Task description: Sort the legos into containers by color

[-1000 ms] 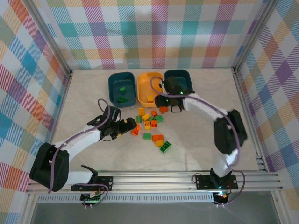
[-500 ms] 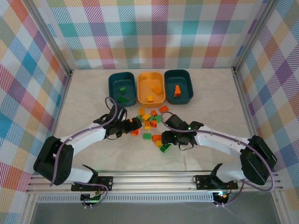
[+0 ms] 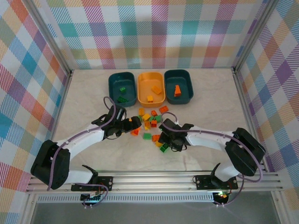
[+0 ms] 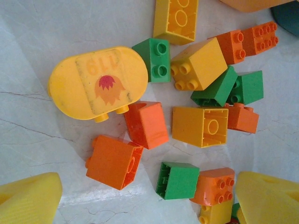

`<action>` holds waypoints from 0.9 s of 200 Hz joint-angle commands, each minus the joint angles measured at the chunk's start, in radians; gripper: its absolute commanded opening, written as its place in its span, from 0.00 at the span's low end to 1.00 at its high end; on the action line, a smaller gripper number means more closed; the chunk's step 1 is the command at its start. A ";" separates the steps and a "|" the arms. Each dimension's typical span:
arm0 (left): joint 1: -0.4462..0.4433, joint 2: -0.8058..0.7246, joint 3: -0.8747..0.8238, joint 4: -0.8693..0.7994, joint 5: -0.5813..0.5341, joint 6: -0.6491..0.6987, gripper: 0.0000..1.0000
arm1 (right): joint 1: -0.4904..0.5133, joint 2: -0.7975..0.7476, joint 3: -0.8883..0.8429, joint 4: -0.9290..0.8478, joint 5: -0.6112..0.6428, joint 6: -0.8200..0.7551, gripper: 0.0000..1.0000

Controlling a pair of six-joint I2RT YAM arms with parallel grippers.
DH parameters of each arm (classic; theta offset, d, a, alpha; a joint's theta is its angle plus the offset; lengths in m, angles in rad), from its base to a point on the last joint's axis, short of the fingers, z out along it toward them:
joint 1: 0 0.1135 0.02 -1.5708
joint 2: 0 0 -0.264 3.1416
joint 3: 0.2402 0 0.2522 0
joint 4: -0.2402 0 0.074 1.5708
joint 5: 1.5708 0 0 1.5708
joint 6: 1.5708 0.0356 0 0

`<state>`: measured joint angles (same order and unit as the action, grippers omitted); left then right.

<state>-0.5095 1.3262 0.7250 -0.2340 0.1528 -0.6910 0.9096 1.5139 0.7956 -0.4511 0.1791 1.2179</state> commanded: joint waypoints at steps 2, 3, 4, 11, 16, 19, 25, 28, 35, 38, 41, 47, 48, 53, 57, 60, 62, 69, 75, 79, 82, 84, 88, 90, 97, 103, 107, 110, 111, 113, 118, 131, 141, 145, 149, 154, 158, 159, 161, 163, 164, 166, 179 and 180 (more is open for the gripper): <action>-0.009 -0.025 -0.009 -0.029 -0.025 0.013 0.95 | 0.020 0.035 0.011 0.016 0.006 0.092 0.69; -0.009 -0.025 -0.009 -0.030 -0.026 0.013 0.95 | 0.022 0.034 0.009 0.019 0.005 0.092 0.69; -0.009 -0.025 -0.009 -0.030 -0.027 0.014 0.95 | 0.022 0.034 0.006 0.020 0.004 0.094 0.68; -0.009 -0.027 -0.009 -0.031 -0.029 0.016 0.95 | 0.027 0.032 -0.004 0.032 0.005 0.101 0.66; -0.009 -0.029 -0.009 -0.035 -0.033 0.018 0.95 | 0.030 0.030 -0.009 0.032 0.010 0.107 0.64; -0.009 -0.030 -0.008 -0.036 -0.034 0.019 0.95 | 0.032 0.027 -0.011 0.032 0.012 0.107 0.63; -0.009 -0.031 -0.007 -0.035 -0.038 0.021 0.95 | 0.037 0.021 -0.017 0.035 0.017 0.108 0.61; -0.009 -0.031 -0.007 -0.035 -0.040 0.022 0.95 | 0.039 0.019 -0.018 0.036 0.020 0.107 0.60; -0.009 -0.030 -0.007 -0.035 -0.043 0.022 0.95 | 0.044 0.013 -0.021 0.036 0.024 0.107 0.58; -0.009 -0.031 -0.007 -0.034 -0.043 0.024 0.95 | 0.046 0.010 -0.022 0.036 0.026 0.107 0.56; -0.009 -0.030 -0.007 -0.035 -0.043 0.025 0.95 | 0.047 0.008 -0.023 0.038 0.028 0.107 0.55; -0.009 -0.028 -0.006 -0.036 -0.043 0.024 0.96 | 0.050 0.003 -0.028 0.040 0.035 0.104 0.53; -0.009 -0.028 -0.006 -0.035 -0.043 0.025 0.96 | 0.051 0.003 -0.028 0.041 0.035 0.104 0.53; -0.009 -0.026 -0.006 -0.035 -0.045 0.026 0.95 | 0.051 -0.001 -0.031 0.041 0.040 0.104 0.52; -0.009 -0.025 -0.006 -0.035 -0.045 0.025 0.95 | 0.051 -0.004 -0.032 0.040 0.043 0.104 0.51; -0.009 -0.024 -0.004 -0.035 -0.044 0.024 0.95 | 0.051 -0.006 -0.034 0.038 0.045 0.103 0.50; -0.008 -0.023 -0.004 -0.035 -0.044 0.024 0.95 | 0.052 -0.007 -0.034 0.038 0.047 0.102 0.50; -0.009 -0.022 -0.005 -0.033 -0.042 0.024 0.95 | 0.052 -0.013 -0.036 0.038 0.055 0.095 0.46; -0.009 -0.021 -0.005 -0.034 -0.041 0.026 0.95 | 0.052 -0.018 -0.036 0.032 0.062 0.094 0.44; -0.009 -0.022 -0.006 -0.034 -0.041 0.026 0.96 | 0.051 -0.022 -0.037 0.030 0.067 0.090 0.43; -0.009 -0.023 -0.006 -0.036 -0.041 0.027 0.95 | 0.052 -0.025 -0.039 0.030 0.071 0.087 0.41; -0.009 -0.024 -0.006 -0.035 -0.042 0.026 0.95 | 0.051 -0.028 -0.040 0.031 0.072 0.084 0.39; -0.009 -0.023 -0.006 -0.036 -0.041 0.025 0.95 | 0.052 -0.032 -0.042 0.031 0.076 0.075 0.37; -0.009 -0.024 -0.006 -0.035 -0.043 0.026 0.95 | 0.051 -0.034 -0.042 0.031 0.078 0.072 0.36; -0.009 -0.027 -0.006 -0.036 -0.045 0.027 0.96 | 0.051 -0.041 -0.042 0.023 0.086 0.064 0.31; -0.009 -0.030 -0.006 -0.035 -0.048 0.027 0.96 | 0.052 -0.047 -0.042 0.022 0.093 0.054 0.28; -0.009 -0.032 -0.006 -0.035 -0.049 0.028 0.96 | 0.051 -0.051 -0.044 0.020 0.096 0.047 0.27; -0.009 -0.034 -0.006 -0.035 -0.049 0.028 0.96 | 0.052 -0.053 -0.043 0.019 0.099 0.043 0.26; -0.009 -0.034 -0.006 -0.035 -0.050 0.028 0.96 | 0.052 -0.053 -0.044 0.018 0.100 0.042 0.26; -0.009 -0.035 -0.006 -0.034 -0.051 0.028 0.96 | 0.052 -0.055 -0.043 0.017 0.102 0.040 0.25; -0.009 -0.036 -0.006 -0.035 -0.053 0.027 0.96 | 0.051 -0.057 -0.042 0.017 0.106 0.032 0.24; -0.009 -0.041 -0.006 -0.036 -0.056 0.028 0.96 | 0.052 -0.063 -0.038 0.013 0.112 0.012 0.22; -0.009 -0.041 -0.004 -0.035 -0.056 0.028 0.96 | 0.051 -0.067 -0.034 0.007 0.119 -0.001 0.20; -0.009 -0.042 -0.004 -0.065 -0.057 0.028 0.96 | 0.051 -0.069 -0.032 0.005 0.122 -0.008 0.20; -0.009 -0.042 -0.003 -0.068 -0.058 0.028 0.96 | 0.051 -0.074 -0.031 0.003 0.126 -0.012 0.20; -0.009 -0.042 -0.004 -0.069 -0.058 0.028 0.96 | 0.052 -0.078 -0.030 0.001 0.131 -0.020 0.19; -0.009 -0.042 -0.001 -0.070 -0.059 0.028 0.96 | 0.052 -0.082 -0.029 -0.002 0.135 -0.026 0.19; -0.009 -0.043 -0.001 -0.071 -0.060 0.028 0.96 | 0.052 -0.083 -0.029 -0.002 0.137 -0.028 0.19; -0.009 -0.041 0.000 -0.072 -0.062 0.027 0.96 | 0.052 -0.086 -0.027 -0.002 0.138 -0.032 0.18; -0.009 -0.042 0.000 -0.073 -0.063 0.028 0.96 | 0.052 -0.088 -0.026 -0.003 0.141 -0.036 0.18; -0.009 -0.043 0.000 -0.073 -0.063 0.028 0.96 | 0.052 -0.089 -0.026 -0.004 0.143 -0.038 0.18; -0.008 -0.042 0.000 -0.074 -0.064 0.028 0.96 | 0.052 -0.092 -0.023 -0.006 0.146 -0.043 0.18; -0.003 -0.048 0.002 -0.083 -0.080 0.028 0.96 | 0.051 -0.110 -0.006 -0.015 0.167 -0.084 0.17; -0.002 -0.049 0.002 -0.085 -0.083 0.027 0.96 | 0.052 -0.111 -0.003 -0.016 0.169 -0.089 0.17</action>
<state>-0.5095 1.3048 0.7242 -0.2722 0.1093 -0.6830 0.9554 1.4509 0.7620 -0.4290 0.2916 1.2129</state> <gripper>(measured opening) 0.959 0.329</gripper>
